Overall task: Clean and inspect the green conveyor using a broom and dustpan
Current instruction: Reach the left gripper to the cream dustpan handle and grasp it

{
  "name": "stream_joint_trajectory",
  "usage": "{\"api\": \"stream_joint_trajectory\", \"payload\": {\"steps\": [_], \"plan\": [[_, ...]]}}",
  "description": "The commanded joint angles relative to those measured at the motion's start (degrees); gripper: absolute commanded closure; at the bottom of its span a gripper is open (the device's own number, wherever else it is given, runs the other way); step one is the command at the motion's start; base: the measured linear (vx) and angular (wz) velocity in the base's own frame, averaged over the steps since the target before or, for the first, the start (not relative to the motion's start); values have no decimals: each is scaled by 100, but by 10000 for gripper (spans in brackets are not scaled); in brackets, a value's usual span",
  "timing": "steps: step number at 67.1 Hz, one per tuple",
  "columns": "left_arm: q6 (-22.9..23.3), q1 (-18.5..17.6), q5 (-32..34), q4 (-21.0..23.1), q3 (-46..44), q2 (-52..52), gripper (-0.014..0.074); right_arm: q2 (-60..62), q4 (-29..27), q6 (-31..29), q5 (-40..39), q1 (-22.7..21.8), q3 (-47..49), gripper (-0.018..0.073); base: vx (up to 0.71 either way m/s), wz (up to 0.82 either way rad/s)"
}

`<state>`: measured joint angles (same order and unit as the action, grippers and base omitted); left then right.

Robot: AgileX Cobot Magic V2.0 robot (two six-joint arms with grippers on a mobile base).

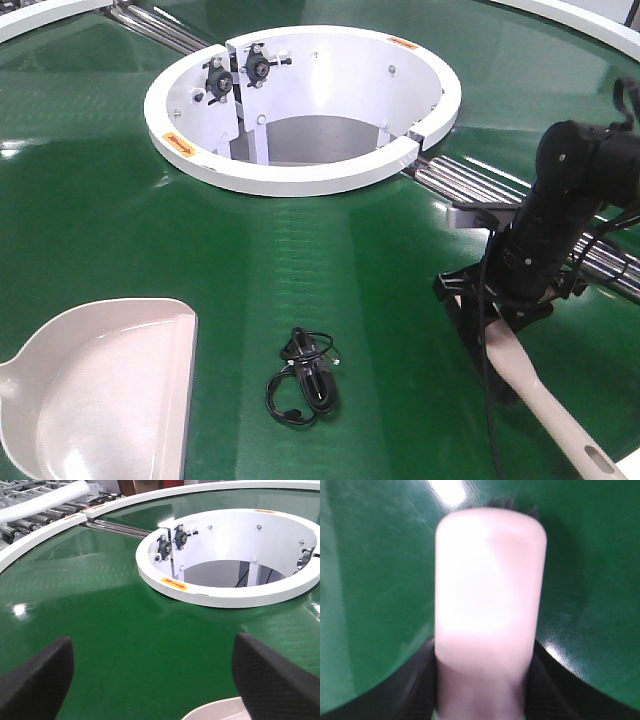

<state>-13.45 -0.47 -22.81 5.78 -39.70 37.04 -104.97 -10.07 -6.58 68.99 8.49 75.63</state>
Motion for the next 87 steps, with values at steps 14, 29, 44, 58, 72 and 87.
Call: {"api": "stream_joint_trajectory", "payload": {"steps": [14,29,44,58,72,87], "plan": [[19,-36,382,78,-202,14,6,973,-75,36,450,10,192,565,0,0],[19,-36,382,78,-202,14,6,1304,-75,31,445,10,192,565,0,0],[19,-36,321,78,-202,14,6,1457,-75,67,445,10,192,565,0,0],[19,-36,126,78,-202,14,6,1481,-31,54,445,10,192,561,0,0],[19,-36,126,78,-202,14,6,1470,129,-3,445,10,192,562,0,0],[19,-36,126,78,-202,14,6,1470,238,-11,445,10,158,562,0,0]]}}
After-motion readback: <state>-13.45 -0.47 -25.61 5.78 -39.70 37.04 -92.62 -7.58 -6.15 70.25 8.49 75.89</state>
